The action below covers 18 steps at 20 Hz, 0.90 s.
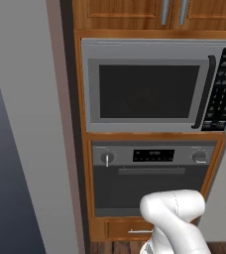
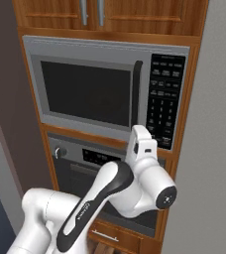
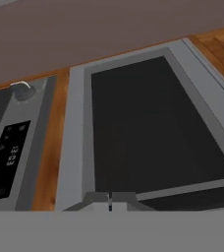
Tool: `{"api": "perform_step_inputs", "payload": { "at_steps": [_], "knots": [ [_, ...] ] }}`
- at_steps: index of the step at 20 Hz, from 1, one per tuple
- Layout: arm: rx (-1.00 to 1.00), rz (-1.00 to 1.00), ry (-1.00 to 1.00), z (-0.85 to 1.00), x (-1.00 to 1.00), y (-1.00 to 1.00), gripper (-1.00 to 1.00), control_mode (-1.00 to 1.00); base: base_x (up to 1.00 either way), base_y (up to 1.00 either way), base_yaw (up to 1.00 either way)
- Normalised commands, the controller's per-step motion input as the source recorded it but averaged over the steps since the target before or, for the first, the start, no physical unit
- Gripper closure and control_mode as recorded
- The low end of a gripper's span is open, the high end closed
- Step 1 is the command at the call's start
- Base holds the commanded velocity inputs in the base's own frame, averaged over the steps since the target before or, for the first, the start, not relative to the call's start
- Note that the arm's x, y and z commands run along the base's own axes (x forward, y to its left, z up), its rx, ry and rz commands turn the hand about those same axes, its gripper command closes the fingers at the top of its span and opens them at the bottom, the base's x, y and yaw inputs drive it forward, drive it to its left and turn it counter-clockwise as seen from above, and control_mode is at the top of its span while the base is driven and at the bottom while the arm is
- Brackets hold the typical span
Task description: Place the bowl containing the mushroom and bell pepper in the microwave. Close the microwave door and press the start button to microwave the meal.
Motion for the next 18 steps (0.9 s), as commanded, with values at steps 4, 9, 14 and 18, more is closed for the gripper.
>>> {"api": "perform_step_inputs", "payload": {
  "at_steps": [4, 9, 14, 18],
  "knots": [
    [0.0, -0.04, 0.0, -0.21, 0.35, 0.0, 1.0, -1.0, 0.0, 0.0, 0.0],
    [0.0, -0.07, 0.0, -0.16, 0.33, -0.03, 1.0, -1.0, 0.0, 0.0, 0.0],
    [0.0, -0.07, 0.0, -0.14, 0.3, -0.15, 1.0, -1.0, 0.0, 0.0, 0.0],
    [0.0, -0.07, 0.0, -0.17, 0.23, -0.27, 1.0, -1.0, 0.0, 0.0, 0.0]
  ]
}}
